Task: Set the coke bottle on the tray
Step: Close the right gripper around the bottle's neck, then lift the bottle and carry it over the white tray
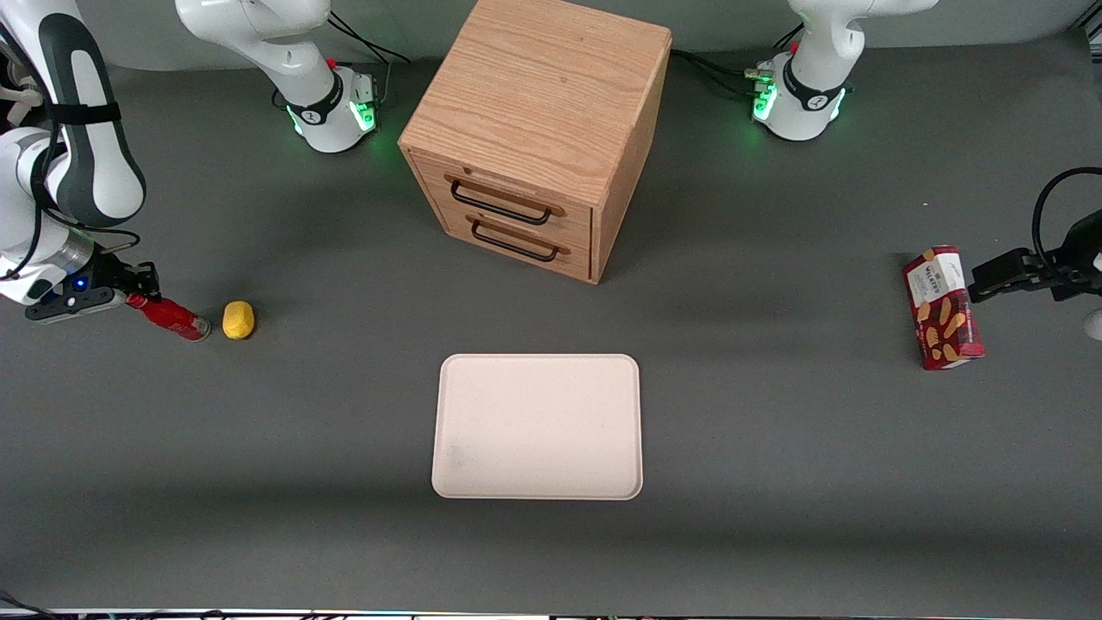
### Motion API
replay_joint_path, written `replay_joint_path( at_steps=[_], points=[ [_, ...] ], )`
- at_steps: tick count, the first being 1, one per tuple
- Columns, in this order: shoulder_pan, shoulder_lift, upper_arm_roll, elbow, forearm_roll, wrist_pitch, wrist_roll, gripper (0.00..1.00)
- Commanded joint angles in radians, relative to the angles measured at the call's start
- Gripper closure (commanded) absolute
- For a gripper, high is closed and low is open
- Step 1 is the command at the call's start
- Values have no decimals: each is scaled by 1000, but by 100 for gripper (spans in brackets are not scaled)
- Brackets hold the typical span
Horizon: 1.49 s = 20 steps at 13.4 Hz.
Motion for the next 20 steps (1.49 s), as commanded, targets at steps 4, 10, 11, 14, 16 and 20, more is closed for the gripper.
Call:
replay_joint_path(
  at_steps=[4, 10, 11, 14, 16, 20],
  points=[
    [32, 20, 123, 454, 56, -533, 159, 100],
    [33, 174, 348, 976, 48, -909, 410, 100],
    [33, 228, 385, 1088, 45, -971, 443, 100],
    [33, 358, 503, 1278, 50, -1004, 577, 100],
    [35, 429, 578, 1332, 47, -930, 673, 100],
    [110, 550, 613, 1335, 22, -702, 704, 100]
  ],
)
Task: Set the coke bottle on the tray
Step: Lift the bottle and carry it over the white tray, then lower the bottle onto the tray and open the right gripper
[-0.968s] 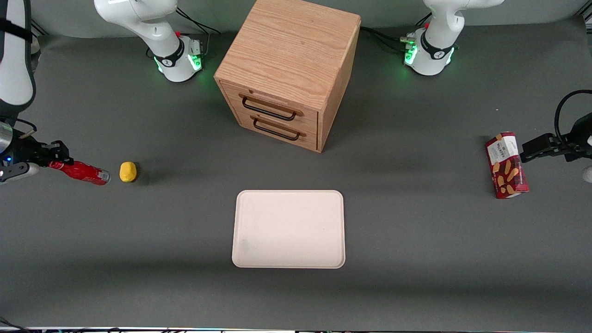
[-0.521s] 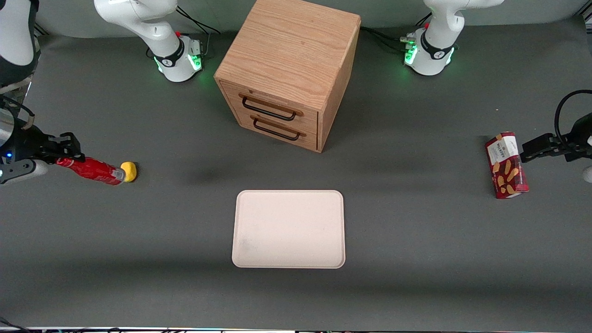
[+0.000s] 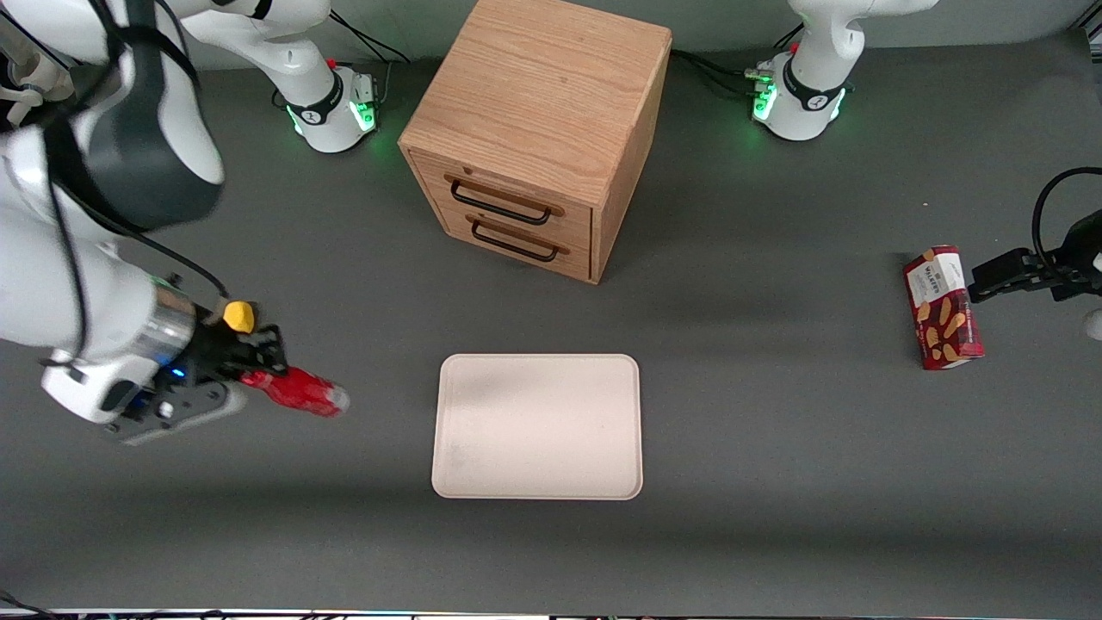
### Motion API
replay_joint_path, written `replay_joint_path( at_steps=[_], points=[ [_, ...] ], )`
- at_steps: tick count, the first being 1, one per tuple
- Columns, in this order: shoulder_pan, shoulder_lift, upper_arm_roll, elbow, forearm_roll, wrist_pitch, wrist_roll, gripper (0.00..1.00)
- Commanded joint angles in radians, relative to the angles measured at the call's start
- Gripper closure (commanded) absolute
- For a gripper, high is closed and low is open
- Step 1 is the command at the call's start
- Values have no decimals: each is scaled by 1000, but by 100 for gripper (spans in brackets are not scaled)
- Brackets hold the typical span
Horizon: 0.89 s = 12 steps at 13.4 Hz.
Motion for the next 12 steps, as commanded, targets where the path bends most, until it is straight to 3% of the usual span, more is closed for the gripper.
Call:
replay_joint_path(
  at_steps=[1, 4, 12],
  points=[
    [63, 107, 9, 79, -40, 103, 88, 100],
    [120, 192, 29, 79, -46, 213, 175, 100],
    [138, 359, 49, 77, -83, 352, 173, 100]
  ],
)
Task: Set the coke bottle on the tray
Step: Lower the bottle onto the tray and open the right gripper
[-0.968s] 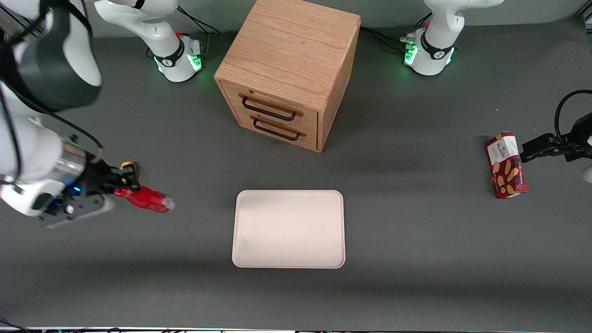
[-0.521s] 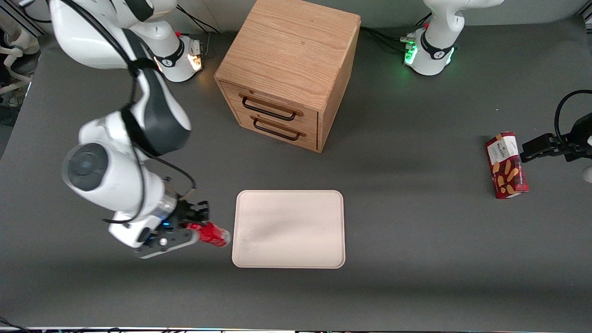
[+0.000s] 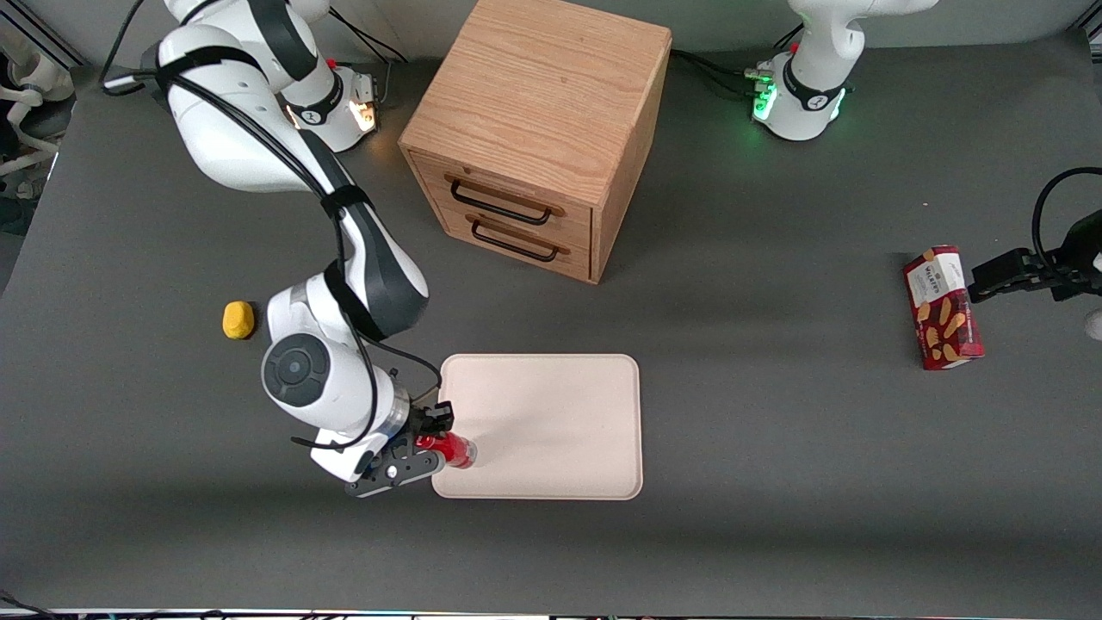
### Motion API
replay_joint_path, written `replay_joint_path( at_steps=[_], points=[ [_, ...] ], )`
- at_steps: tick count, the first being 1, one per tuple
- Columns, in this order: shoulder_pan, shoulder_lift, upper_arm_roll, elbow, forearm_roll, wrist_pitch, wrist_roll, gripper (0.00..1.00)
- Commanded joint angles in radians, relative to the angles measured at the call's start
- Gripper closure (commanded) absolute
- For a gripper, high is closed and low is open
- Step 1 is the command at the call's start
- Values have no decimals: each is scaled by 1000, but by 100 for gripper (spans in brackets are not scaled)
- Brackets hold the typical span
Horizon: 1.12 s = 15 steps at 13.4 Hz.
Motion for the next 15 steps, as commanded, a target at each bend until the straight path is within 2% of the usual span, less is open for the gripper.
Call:
replay_joint_path(
  at_steps=[1, 2, 3, 4, 5, 7, 15],
  points=[
    [6, 33, 11, 52, -35, 5, 22, 100],
    [6, 35, 10, 52, -35, 7, 22, 100],
    [6, 36, 11, 52, -35, 8, 22, 90],
    [6, 36, 11, 49, -41, 13, 19, 39],
    [6, 36, 10, 45, -51, 16, 16, 1],
    [6, 36, 11, 39, -53, 56, 20, 0],
    [2, 22, 16, 37, -45, 57, 74, 0]
  ],
)
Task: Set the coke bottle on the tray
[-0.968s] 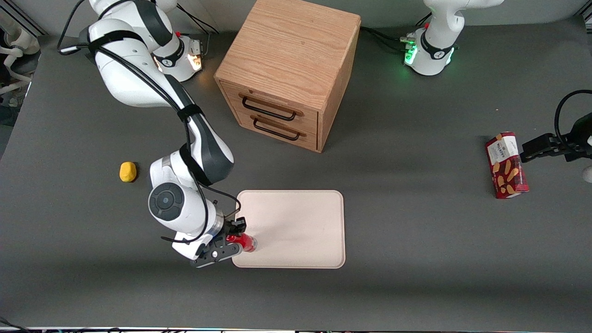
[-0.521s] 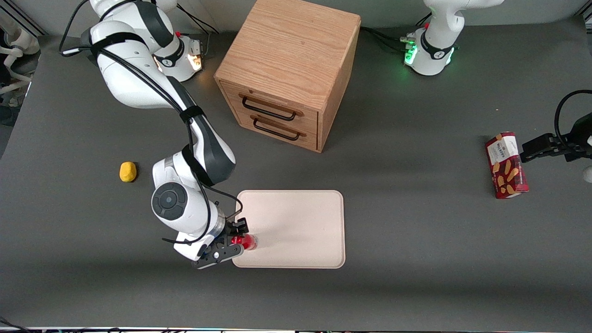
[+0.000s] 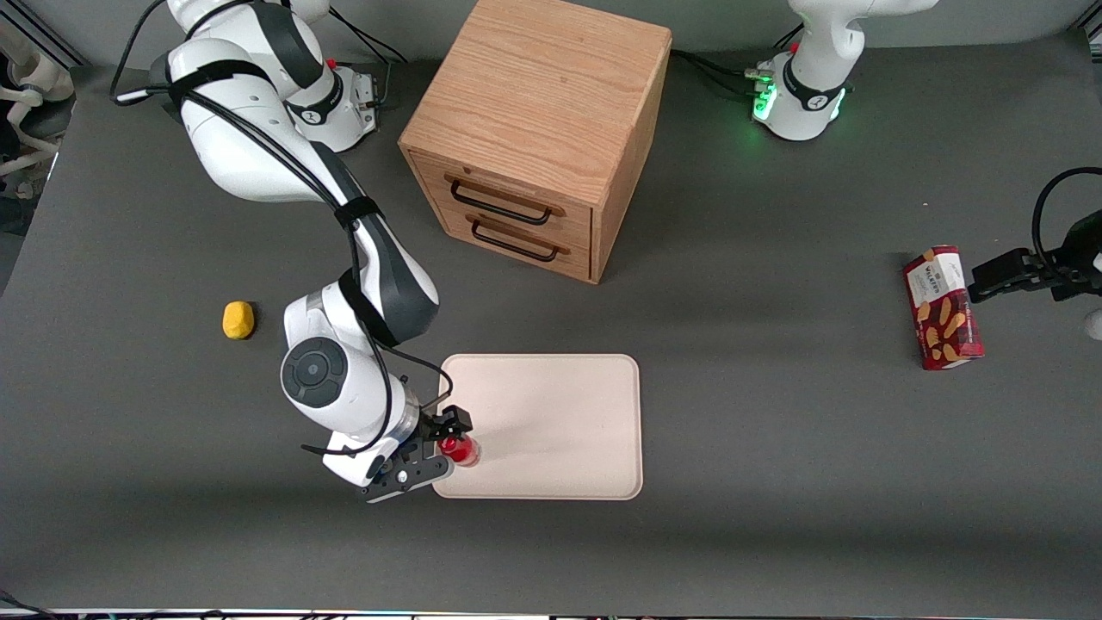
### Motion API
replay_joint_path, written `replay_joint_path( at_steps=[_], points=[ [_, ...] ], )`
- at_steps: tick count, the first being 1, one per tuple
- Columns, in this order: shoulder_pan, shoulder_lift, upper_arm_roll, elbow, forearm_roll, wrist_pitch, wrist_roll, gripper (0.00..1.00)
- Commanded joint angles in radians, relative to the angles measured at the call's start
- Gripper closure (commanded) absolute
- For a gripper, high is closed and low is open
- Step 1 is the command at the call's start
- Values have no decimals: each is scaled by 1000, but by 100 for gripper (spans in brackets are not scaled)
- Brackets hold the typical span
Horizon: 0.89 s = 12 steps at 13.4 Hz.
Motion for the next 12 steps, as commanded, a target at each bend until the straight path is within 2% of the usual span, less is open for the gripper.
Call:
replay_joint_path(
  at_steps=[1, 5, 9, 12],
  points=[
    [-6, -15, 12, 26, -17, -1, 86, 0],
    [-54, -212, 9, -77, -2, -170, 203, 0],
    [-135, -604, -16, -516, 6, -186, 191, 0],
    [-134, -848, -89, -757, 6, -219, 150, 0]
  ],
)
